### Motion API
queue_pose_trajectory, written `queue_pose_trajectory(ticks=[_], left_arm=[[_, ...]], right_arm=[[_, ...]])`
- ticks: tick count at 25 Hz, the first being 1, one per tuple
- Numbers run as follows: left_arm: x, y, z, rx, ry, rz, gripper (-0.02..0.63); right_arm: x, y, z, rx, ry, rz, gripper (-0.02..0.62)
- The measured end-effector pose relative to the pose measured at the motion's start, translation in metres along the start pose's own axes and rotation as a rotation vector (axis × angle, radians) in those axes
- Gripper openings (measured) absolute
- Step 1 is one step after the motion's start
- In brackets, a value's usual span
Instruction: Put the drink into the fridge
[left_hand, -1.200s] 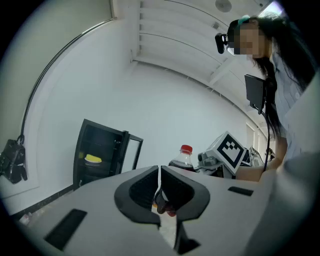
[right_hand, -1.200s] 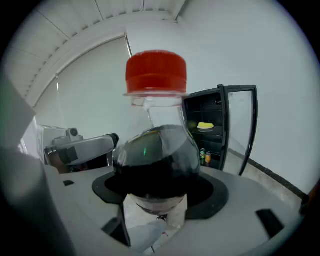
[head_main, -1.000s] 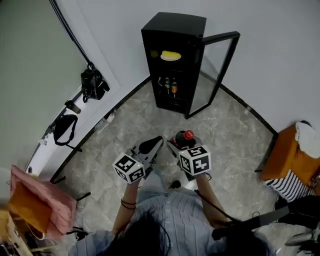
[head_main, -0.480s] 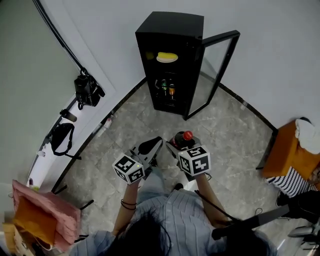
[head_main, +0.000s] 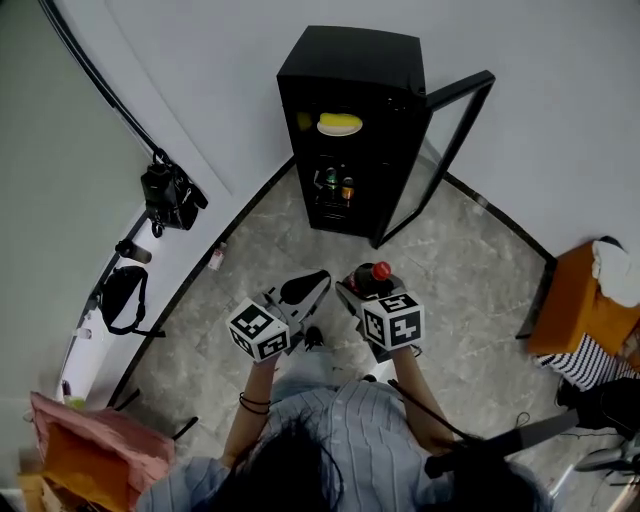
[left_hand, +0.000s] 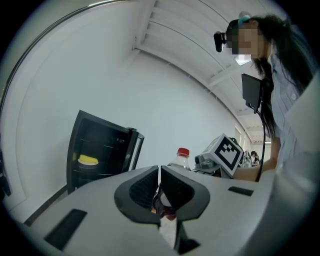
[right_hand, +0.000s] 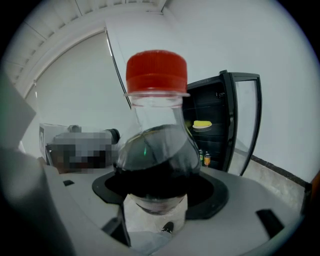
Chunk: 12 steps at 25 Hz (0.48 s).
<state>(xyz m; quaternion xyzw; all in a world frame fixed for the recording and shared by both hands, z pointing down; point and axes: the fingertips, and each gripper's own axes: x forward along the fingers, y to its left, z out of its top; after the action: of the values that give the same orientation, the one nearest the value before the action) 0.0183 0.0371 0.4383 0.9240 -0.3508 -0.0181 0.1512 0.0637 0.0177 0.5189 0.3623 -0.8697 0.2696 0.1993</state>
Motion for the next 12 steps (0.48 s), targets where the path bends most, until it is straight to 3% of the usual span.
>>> queue_pose_trajectory(ticks=[12], left_arm=[[-0.011, 0.077, 0.022, -0.011, 0.016, -0.109, 0.006]], right_arm=[[0.072, 0.017, 0.036, 0.05, 0.003, -0.063, 0.311]])
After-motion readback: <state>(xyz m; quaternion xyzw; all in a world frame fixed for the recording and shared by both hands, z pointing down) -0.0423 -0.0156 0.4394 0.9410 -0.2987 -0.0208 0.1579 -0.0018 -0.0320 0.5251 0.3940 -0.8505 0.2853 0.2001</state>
